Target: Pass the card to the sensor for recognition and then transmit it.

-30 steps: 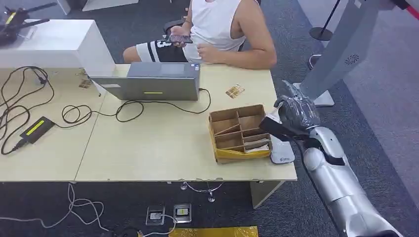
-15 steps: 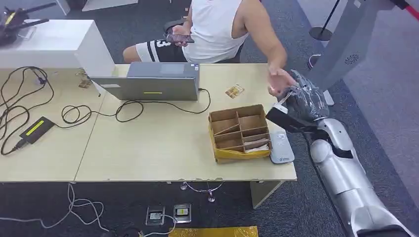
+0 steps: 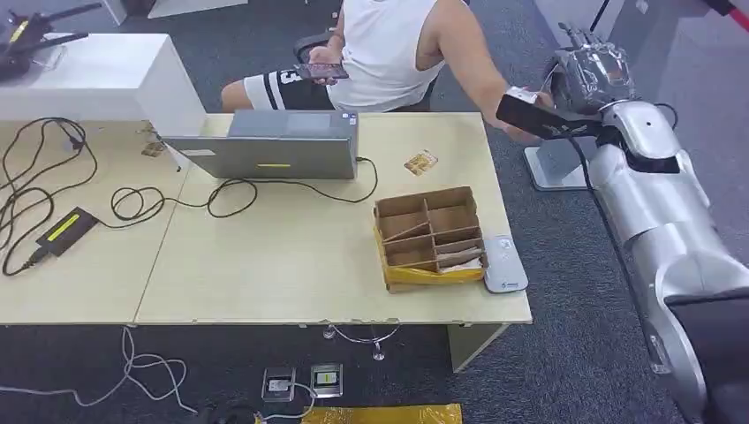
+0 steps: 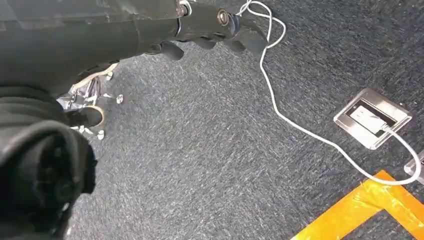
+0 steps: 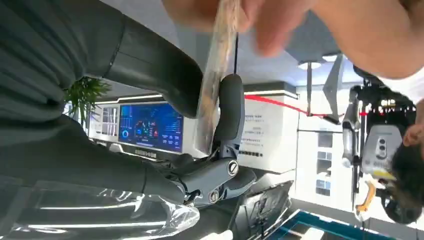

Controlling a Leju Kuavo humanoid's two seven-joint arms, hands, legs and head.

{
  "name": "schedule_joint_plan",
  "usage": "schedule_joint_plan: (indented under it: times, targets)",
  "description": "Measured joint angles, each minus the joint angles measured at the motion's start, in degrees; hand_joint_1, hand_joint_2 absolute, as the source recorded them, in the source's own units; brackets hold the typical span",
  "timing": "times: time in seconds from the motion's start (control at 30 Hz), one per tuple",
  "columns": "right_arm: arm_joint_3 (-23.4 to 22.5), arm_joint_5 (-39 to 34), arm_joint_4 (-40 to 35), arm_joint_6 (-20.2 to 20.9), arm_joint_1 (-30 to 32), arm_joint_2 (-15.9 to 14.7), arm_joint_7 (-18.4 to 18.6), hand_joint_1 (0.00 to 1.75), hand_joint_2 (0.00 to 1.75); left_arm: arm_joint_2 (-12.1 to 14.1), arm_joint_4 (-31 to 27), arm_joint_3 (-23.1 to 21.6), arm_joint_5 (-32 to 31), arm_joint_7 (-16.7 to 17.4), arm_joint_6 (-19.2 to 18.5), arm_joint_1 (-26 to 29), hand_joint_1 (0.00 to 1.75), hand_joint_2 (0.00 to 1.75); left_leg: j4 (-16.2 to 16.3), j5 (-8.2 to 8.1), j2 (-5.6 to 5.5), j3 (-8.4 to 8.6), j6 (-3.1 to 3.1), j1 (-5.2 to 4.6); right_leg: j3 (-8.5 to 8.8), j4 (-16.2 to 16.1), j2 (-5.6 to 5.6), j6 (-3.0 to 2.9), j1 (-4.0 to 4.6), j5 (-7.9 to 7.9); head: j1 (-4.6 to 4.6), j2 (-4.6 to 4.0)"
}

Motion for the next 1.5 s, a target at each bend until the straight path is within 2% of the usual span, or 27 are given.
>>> schedule_joint_plan:
  times: [0.3,0.37,0.4,0.43,0.83,1.03,1.17,1.3,1.4,1.5]
  targets:
    - [2.4,0.2,6.0,0.7,-0.5,2.1,0.5,1.75,1.75,-0.1,0.0,0.0,0.5,0.0,0.8,0.8,0.0,0.0,0.0,0.0,0.01,0.02,-0.01,0.0,0.0,0.0,-0.01,0.0,0.0,0.0,-0.02,0.0]
    - [2.7,0.2,6.5,0.7,-0.5,2.3,0.5,1.69,1.75,-0.1,0.0,0.0,0.5,0.0,0.8,0.8,0.0,0.0,0.0,0.0,0.0,0.02,-0.01,0.0,0.0,0.0,-0.03,0.0,0.0,0.0,-0.02,0.0]
    - [2.8,0.2,6.8,0.7,-0.5,2.4,0.5,0.66,1.75,0.0,0.0,0.0,0.5,0.0,0.7,0.8,0.0,0.0,0.0,0.0,0.0,0.01,0.0,0.0,0.0,0.0,-0.03,0.0,0.0,0.0,0.0,0.0]
    - [2.8,0.2,7.1,0.7,-0.4,2.6,0.5,0.0,1.75,0.0,0.0,0.0,0.7,0.0,0.7,0.9,0.0,0.0,0.0,0.0,0.0,0.01,0.0,0.0,0.0,0.0,-0.03,0.0,0.0,0.0,-0.02,0.0]
    - [3.6,-0.4,9.0,-1.5,-0.4,3.4,0.2,0.0,1.75,0.0,0.0,0.0,1.1,-0.6,1.1,1.4,0.0,0.0,0.0,0.0,0.01,0.02,-0.01,0.0,0.0,0.0,0.02,0.0,0.0,0.0,0.0,0.0]
    - [3.3,-3.8,9.2,-9.5,-0.9,3.4,-1.8,0.0,1.75,0.0,0.0,0.0,1.5,-0.7,1.9,1.7,0.0,0.0,0.0,0.0,0.02,0.05,-0.01,0.0,-0.01,0.0,0.03,0.0,0.0,0.0,0.0,0.0]
    - [2.3,-5.8,9.2,-15.4,-2.1,2.3,-3.2,0.0,1.75,0.0,0.0,0.0,1.8,-0.7,2.6,2.1,0.0,0.0,0.0,0.0,0.01,0.08,0.0,0.0,-0.01,0.0,0.02,0.0,0.0,0.0,0.0,-0.02]
    - [0.3,-6.6,7.5,-22.0,-3.1,-1.4,-4.5,0.0,1.75,0.0,0.0,0.1,2.2,-0.7,3.3,2.8,0.0,0.0,0.1,0.0,-0.01,0.09,0.0,-0.01,0.0,-0.1,-0.01,0.0,-0.02,0.0,-0.02,0.0]
    - [-3.5,-5.7,3.9,-22.8,-3.2,-5.9,-5.4,0.0,1.75,0.0,0.0,0.2,2.5,-0.7,3.8,3.5,0.0,0.0,0.1,-0.03,-0.12,0.04,0.04,-0.02,0.03,-0.1,-0.11,0.0,-0.03,0.0,0.02,0.0]
    - [-9.3,-5.1,0.8,-22.8,-2.8,-10.4,-8.0,0.0,1.75,0.1,0.0,0.2,3.0,-0.7,4.3,4.0,0.0,0.0,0.1,-0.07,-0.07,0.08,0.04,-0.05,0.01,-0.1,-0.08,0.01,-0.05,0.0,-0.02,0.0]
